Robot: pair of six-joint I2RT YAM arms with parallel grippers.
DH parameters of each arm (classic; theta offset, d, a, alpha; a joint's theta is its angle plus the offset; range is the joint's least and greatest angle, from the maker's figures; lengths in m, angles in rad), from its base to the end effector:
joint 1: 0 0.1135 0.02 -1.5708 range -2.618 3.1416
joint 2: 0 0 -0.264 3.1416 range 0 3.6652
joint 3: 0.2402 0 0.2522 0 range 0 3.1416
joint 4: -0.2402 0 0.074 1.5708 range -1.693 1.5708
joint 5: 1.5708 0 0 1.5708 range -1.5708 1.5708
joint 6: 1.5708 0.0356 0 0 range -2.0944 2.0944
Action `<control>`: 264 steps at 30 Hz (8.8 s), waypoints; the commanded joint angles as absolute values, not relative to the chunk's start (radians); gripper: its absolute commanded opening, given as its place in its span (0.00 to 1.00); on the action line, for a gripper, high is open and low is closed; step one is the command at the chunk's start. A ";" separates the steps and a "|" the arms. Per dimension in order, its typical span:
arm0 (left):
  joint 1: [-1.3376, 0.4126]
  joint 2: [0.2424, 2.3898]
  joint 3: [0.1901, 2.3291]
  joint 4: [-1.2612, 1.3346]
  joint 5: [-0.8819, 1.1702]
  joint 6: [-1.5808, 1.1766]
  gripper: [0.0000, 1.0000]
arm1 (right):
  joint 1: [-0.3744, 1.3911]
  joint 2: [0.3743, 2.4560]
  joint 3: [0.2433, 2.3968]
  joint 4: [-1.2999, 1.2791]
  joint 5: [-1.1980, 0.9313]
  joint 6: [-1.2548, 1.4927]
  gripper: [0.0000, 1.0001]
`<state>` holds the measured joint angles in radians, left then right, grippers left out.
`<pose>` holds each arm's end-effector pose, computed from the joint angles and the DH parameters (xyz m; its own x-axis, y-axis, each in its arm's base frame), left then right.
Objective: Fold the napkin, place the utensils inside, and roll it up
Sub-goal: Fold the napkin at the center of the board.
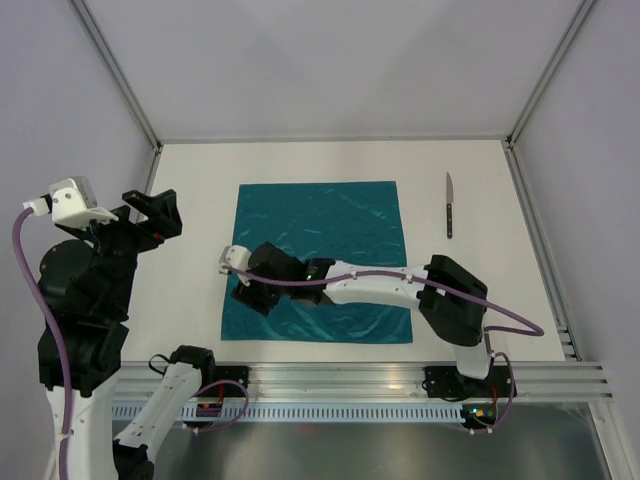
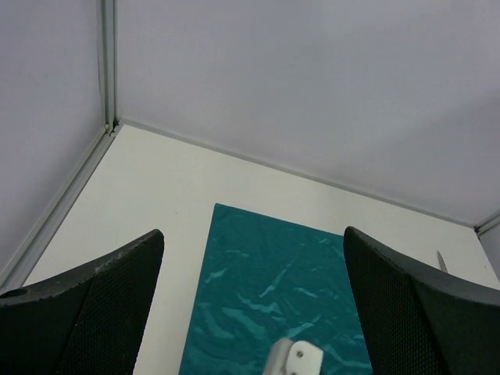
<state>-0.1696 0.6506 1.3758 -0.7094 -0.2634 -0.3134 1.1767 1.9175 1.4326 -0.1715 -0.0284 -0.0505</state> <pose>0.0625 -0.0013 0.4825 0.0437 -0.3095 -0.9499 -0.0843 0.9463 -0.3122 0.1685 0.4078 0.2338 -0.1870 -0.5811 -0.7921 -0.9422 0.3342 -0.0227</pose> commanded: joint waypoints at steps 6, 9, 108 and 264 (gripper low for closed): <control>-0.166 0.684 1.413 -0.808 -0.290 -0.302 1.00 | 1.333 2.075 1.575 -0.115 0.046 -0.054 0.60; -0.164 0.690 1.417 -0.819 -0.288 -0.305 1.00 | 1.351 2.112 1.595 -0.081 0.048 -0.052 0.58; -0.164 0.686 1.327 -0.813 -0.339 -0.308 1.00 | 1.359 2.404 1.824 -0.232 0.018 0.038 0.37; -0.166 0.580 0.857 -0.549 -0.305 -0.265 1.00 | 0.259 2.008 1.536 -0.152 0.003 -0.100 0.00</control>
<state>-0.1696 0.5751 0.8604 -0.5861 -0.3302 -0.3119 0.2699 2.0075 1.5414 -0.1806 0.0044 -0.1051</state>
